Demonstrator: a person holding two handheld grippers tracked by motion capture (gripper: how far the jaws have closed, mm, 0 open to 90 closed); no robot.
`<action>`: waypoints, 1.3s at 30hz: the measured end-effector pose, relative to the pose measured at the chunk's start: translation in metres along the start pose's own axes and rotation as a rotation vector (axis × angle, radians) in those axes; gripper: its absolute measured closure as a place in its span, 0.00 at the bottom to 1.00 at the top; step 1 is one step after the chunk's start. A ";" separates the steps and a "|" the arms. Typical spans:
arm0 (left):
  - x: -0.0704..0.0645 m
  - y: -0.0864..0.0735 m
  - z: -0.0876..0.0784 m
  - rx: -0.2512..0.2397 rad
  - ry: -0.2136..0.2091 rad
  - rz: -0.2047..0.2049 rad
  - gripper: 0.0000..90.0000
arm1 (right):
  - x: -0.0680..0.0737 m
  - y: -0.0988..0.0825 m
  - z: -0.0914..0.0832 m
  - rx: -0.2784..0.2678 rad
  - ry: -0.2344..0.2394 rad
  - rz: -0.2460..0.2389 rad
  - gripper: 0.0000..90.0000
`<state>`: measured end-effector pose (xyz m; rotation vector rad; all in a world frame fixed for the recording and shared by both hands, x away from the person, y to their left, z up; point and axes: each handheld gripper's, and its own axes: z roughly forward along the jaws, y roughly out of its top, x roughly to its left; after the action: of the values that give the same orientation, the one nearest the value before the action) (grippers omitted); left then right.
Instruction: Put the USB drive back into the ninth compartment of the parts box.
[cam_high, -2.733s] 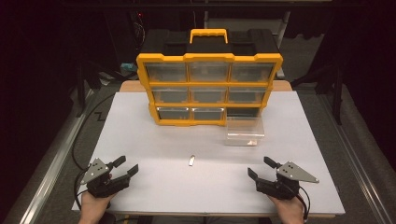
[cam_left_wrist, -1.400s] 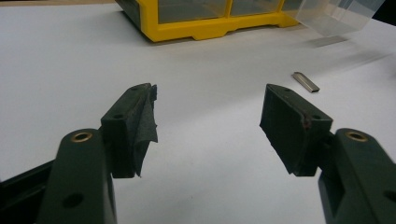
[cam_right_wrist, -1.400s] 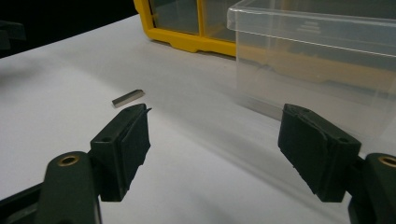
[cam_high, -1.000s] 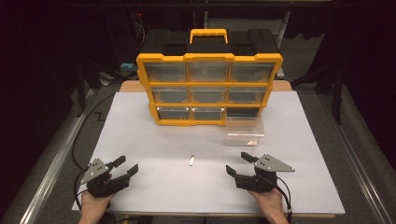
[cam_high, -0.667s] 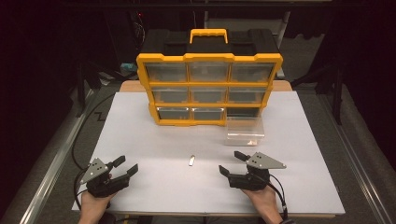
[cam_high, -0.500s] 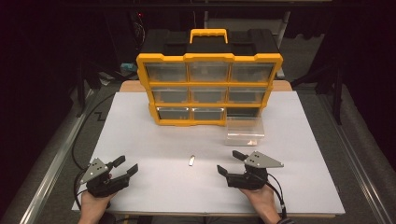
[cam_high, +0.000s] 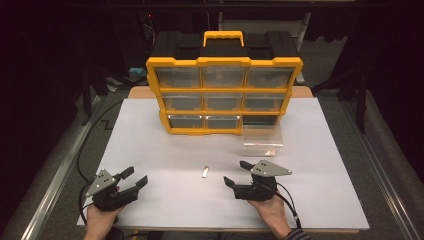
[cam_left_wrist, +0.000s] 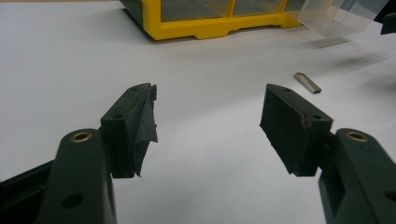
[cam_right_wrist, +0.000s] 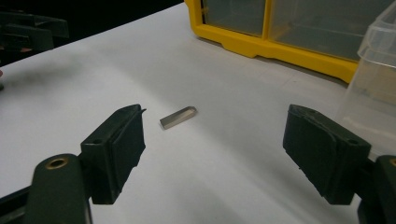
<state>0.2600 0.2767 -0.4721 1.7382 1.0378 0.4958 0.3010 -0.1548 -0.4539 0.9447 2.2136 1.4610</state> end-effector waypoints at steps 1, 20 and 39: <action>0.000 0.000 0.000 0.000 0.000 0.000 0.40 | 0.000 0.000 0.000 0.000 0.000 0.000 0.25; 0.000 0.000 0.000 0.002 0.000 0.001 0.40 | 0.015 0.014 0.028 0.093 0.066 -0.019 0.33; 0.000 0.000 0.000 0.000 -0.001 0.004 0.40 | 0.018 0.032 0.046 0.188 0.097 0.029 0.42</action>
<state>0.2599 0.2766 -0.4721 1.7409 1.0338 0.4968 0.3263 -0.1025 -0.4433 0.9865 2.4523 1.3549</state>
